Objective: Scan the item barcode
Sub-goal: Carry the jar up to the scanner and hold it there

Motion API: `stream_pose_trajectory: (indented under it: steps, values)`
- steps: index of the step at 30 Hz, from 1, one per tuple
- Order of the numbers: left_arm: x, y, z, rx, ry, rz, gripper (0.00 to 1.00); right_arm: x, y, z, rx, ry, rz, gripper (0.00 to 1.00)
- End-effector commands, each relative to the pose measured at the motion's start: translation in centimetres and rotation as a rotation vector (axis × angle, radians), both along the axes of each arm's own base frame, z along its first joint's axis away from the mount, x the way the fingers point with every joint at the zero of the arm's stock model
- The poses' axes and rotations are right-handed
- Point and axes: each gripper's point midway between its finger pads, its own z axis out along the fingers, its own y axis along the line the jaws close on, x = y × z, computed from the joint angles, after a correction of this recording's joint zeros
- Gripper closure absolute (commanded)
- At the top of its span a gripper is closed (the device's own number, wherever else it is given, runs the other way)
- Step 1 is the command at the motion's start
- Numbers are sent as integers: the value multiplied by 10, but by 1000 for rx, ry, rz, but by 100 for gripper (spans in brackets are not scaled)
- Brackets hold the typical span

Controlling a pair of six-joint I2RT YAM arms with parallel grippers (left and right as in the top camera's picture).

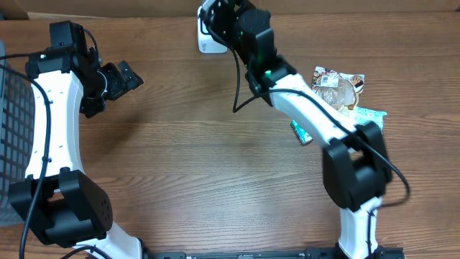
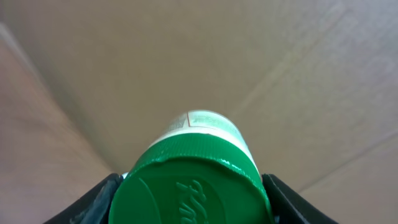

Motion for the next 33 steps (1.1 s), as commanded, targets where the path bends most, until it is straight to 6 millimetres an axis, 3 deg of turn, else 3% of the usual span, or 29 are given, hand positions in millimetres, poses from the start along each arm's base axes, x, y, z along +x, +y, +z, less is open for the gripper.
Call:
stream_pose_trajectory:
  steps: [1,6,10,19,29,33]
  values:
    - [2,-3,4,10,-13,-16,0,23,-10,-11,-227,-179,-94,62]
    - [2,-3,4,10,-13,-16,1,35,-5,-38,-311,-285,-107,65]
    - [2,-4,4,10,-13,-18,1,42,-1,-65,-325,-264,-84,67]
    - [2,-4,4,10,-13,-18,0,55,0,-96,-354,-215,-52,67]
    - [2,-4,4,10,-13,-18,0,51,7,-95,-350,-221,-45,67]
    - [2,-4,4,10,-13,-18,1,46,14,-85,-329,-224,-35,67]
